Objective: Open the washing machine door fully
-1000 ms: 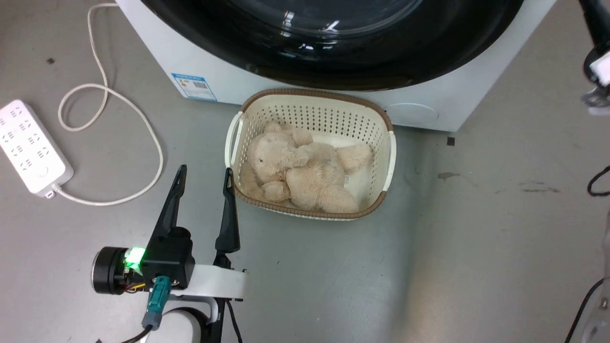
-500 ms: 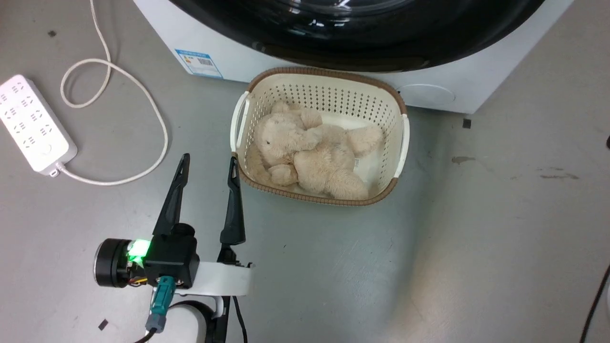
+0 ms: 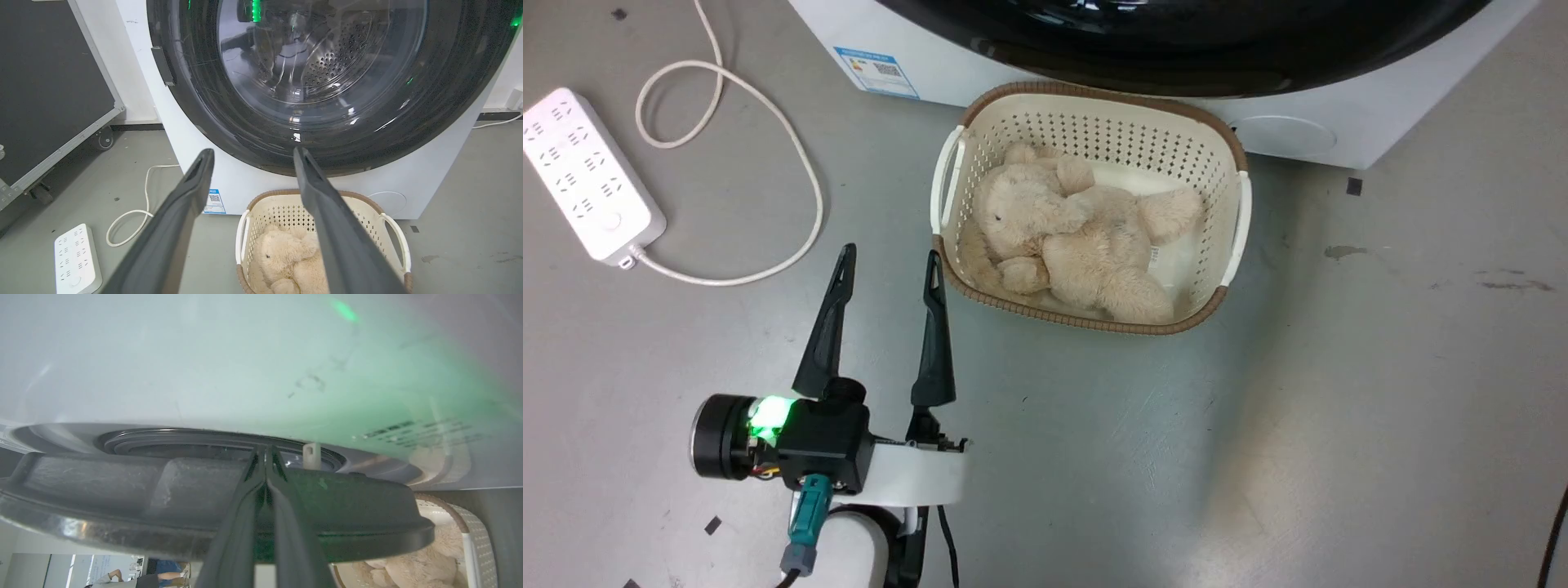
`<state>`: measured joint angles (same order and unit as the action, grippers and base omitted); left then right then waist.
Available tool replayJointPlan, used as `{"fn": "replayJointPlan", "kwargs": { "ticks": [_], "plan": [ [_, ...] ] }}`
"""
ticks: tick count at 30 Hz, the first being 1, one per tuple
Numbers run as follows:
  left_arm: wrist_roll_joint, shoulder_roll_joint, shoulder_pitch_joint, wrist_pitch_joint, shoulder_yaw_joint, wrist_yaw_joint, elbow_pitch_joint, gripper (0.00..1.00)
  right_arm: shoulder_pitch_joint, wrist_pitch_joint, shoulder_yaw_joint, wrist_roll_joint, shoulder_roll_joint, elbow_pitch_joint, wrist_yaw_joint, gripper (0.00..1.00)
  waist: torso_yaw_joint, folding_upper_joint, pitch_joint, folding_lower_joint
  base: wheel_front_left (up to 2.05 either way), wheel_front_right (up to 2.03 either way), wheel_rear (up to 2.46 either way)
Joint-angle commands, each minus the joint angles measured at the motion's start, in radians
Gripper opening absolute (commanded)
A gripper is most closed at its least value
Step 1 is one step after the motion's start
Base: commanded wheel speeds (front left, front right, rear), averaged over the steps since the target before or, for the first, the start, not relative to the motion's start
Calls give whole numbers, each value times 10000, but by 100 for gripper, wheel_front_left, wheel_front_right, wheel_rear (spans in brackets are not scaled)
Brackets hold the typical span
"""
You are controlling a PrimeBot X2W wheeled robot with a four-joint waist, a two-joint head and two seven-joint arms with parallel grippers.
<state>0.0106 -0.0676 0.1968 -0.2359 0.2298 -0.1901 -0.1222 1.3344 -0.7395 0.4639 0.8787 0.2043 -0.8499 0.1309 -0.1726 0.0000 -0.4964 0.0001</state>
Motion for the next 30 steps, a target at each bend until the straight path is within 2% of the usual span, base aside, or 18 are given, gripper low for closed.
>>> {"fn": "replayJointPlan", "kwargs": {
  "ticks": [1, 8, 16, 25, 30],
  "plan": [
    [24, -19, 212, -115, 74, -90, -56, 100, 345, -281, 108, 242, -24, -264, -1, 0, -39, 0, -22, -1, 0, 0, 0],
    [67, -71, 185, -258, 184, -203, -7, 100, 250, -1225, 393, 572, -73, -623, -2, 0, -18, 0, 201, -1, 0, 0, 0],
    [152, -138, -49, -258, 60, -191, 200, 100, -1124, -1852, 194, 443, -536, 31, -2, 0, 196, 0, 974, -1, 0, 0, 0],
    [469, -187, -519, -258, -35, 118, 800, 100, -3423, -2829, -104, 634, -1411, 1192, -2, 0, 414, 0, 2241, -1, 0, 0, 0],
    [773, -161, -735, -258, -72, 379, 990, 100, -4358, -3342, -550, 1082, -1527, 1645, -2, 0, 397, 0, 2627, -1, 0, 0, 0]
  ]
}}
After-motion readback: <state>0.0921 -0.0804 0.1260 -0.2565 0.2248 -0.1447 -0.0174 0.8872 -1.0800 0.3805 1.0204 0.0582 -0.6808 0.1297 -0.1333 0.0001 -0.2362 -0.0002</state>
